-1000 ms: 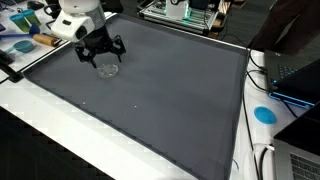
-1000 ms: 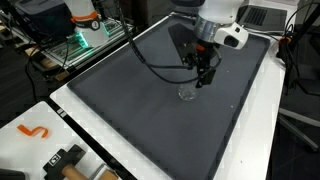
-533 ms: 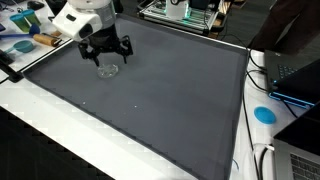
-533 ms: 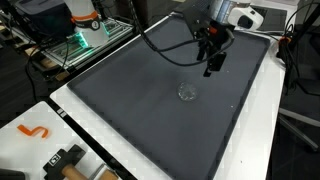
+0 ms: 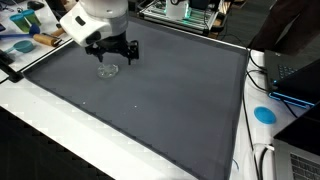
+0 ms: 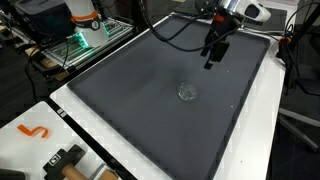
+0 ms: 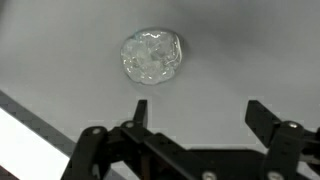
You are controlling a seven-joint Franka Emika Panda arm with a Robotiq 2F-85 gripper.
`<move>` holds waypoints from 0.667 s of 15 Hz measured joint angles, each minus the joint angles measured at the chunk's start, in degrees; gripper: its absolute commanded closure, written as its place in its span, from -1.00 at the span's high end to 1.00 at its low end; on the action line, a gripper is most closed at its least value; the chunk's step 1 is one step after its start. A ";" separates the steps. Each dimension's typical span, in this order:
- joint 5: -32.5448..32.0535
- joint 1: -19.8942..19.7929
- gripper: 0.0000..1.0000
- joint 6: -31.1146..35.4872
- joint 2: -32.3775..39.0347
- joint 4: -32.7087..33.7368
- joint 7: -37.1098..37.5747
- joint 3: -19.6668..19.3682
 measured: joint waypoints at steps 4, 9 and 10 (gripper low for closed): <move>-1.46 1.61 1.00 -2.81 2.88 3.74 5.21 -0.81; -2.65 3.13 1.00 -4.26 5.61 7.18 9.56 -1.81; -2.81 3.30 1.00 -4.33 5.99 7.71 10.19 -1.95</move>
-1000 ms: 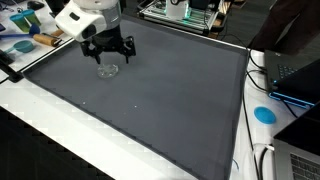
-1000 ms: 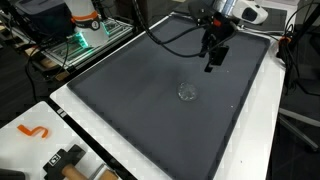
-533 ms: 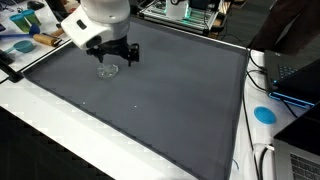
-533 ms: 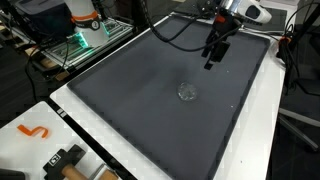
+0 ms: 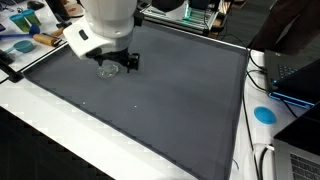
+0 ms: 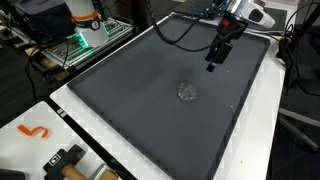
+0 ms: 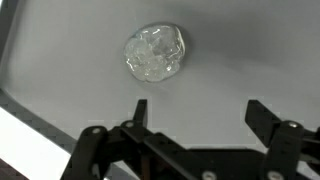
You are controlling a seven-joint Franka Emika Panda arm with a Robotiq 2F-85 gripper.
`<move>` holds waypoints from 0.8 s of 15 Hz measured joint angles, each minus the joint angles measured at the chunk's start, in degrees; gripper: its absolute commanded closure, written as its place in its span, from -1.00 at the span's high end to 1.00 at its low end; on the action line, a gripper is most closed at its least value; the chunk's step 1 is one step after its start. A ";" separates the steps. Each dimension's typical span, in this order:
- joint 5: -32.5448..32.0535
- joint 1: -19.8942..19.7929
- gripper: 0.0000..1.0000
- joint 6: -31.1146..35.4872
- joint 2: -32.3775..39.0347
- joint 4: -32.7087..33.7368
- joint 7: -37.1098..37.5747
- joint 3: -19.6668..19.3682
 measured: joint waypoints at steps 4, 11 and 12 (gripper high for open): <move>-0.70 0.65 1.00 -0.45 1.25 1.81 2.29 -0.81; -1.16 1.34 1.00 -3.02 2.29 4.06 5.88 -2.05; -1.16 1.34 1.00 -3.52 2.29 4.35 6.10 -2.15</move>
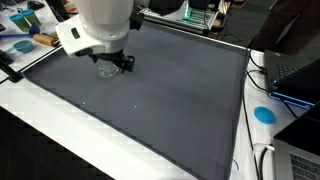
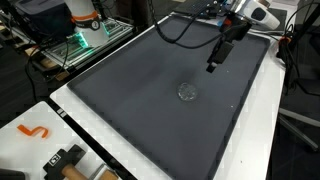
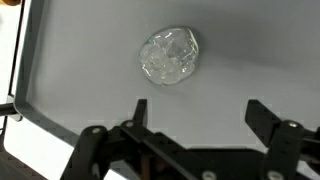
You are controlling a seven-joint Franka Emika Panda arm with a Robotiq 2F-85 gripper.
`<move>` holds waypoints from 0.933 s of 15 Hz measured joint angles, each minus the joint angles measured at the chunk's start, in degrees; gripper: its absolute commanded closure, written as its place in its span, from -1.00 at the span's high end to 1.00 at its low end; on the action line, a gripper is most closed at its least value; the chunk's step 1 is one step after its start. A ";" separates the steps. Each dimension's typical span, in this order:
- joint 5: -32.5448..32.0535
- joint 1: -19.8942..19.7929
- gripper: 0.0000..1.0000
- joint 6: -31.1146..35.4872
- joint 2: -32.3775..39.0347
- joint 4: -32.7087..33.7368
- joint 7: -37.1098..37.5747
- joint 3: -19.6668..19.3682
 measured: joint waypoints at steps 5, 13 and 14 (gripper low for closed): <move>0.00 -0.11 1.00 -1.80 -0.01 1.51 1.32 -0.58; 3.77 -2.75 1.00 -2.87 -0.46 3.66 2.00 -0.62; 5.15 -3.43 1.00 -2.87 -0.55 3.87 1.92 -0.56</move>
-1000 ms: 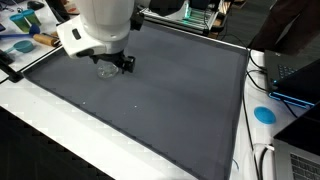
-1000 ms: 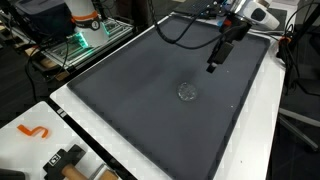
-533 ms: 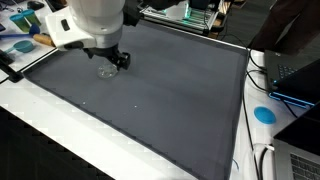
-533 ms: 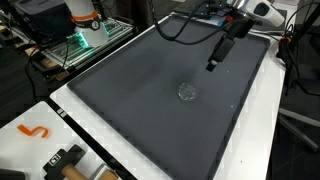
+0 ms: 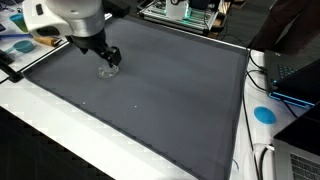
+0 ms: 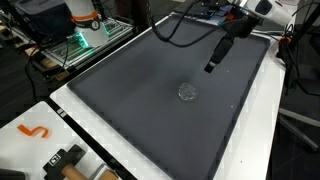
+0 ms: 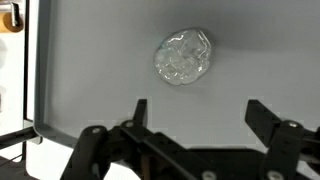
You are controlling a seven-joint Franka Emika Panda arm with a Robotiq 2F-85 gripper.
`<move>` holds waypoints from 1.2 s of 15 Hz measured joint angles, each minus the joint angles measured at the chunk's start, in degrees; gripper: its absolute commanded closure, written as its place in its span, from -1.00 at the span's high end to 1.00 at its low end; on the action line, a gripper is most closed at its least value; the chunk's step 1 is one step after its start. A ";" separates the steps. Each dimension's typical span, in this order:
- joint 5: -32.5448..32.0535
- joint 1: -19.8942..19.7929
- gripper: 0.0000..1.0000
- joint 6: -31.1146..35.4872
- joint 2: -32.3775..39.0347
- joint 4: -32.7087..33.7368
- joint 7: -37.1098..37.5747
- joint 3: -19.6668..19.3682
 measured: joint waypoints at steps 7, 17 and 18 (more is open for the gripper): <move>10.86 -6.97 1.00 0.92 -1.77 0.08 -1.29 0.44; 27.68 -19.27 1.00 10.54 -5.66 -7.56 -7.83 0.62; 29.68 -20.41 1.00 11.10 -6.10 -8.91 -8.98 0.67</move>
